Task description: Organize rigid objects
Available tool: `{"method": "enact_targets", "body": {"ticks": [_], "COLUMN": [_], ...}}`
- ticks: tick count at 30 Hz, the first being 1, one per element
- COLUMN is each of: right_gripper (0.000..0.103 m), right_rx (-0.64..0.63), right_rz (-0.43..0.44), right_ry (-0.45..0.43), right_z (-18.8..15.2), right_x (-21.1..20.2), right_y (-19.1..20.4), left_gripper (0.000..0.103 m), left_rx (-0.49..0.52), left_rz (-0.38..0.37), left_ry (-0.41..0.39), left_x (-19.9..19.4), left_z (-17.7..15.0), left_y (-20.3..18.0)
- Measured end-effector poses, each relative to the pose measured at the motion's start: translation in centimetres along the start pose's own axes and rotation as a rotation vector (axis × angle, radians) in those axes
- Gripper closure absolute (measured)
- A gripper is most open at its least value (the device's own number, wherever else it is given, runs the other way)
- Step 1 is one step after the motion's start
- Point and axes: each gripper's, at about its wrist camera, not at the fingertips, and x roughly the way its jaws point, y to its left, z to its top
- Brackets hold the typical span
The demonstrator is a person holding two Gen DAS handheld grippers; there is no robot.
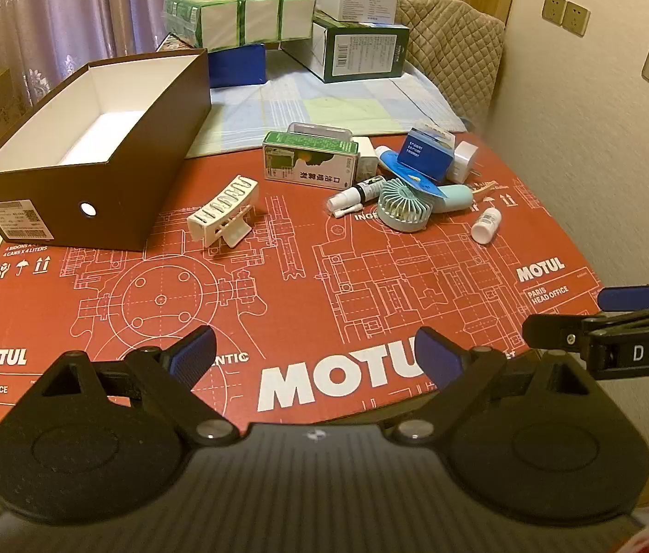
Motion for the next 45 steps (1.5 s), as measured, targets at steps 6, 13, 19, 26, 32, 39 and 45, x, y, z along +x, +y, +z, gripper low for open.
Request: {"method": "enact_targets", "body": {"ticks": [6, 13, 19, 26, 32, 39, 45], "right_gripper": [0.002, 0.002, 0.002, 0.002, 0.002, 0.002, 0.002], "right_rx": [-0.002, -0.003, -0.004, -0.003, 0.006, 0.008, 0.026], "right_rz": [0.001, 0.0, 0.0, -0.002, -0.006, -0.01, -0.015], "right_ry": [0.0, 0.0, 0.001, 0.0, 0.001, 0.005, 0.012], "right_z": [0.0, 0.0, 0.0, -0.1, -0.2, 0.2, 0.7], "right_x": [-0.1, 0.0, -0.1, 0.0, -0.2, 0.4, 1.0], "right_y": [0.0, 0.1, 0.3, 0.2, 0.1, 0.6, 0.3], "left_gripper": [0.012, 0.012, 0.012, 0.012, 0.012, 0.012, 0.012], "left_rx": [0.0, 0.0, 0.0, 0.003, 0.006, 0.01, 0.012], "left_rz": [0.0, 0.0, 0.0, -0.002, -0.009, -0.014, -0.018], "left_ry": [0.001, 0.001, 0.002, 0.003, 0.008, 0.017, 0.027], "left_x": [0.0, 0.0, 0.0, 0.1, 0.2, 0.6, 1.5], "left_z": [0.0, 0.1, 0.1, 0.1, 0.2, 0.8, 1.5], "left_y": [0.0, 0.0, 0.0, -0.1, 0.0, 0.2, 0.8]}}
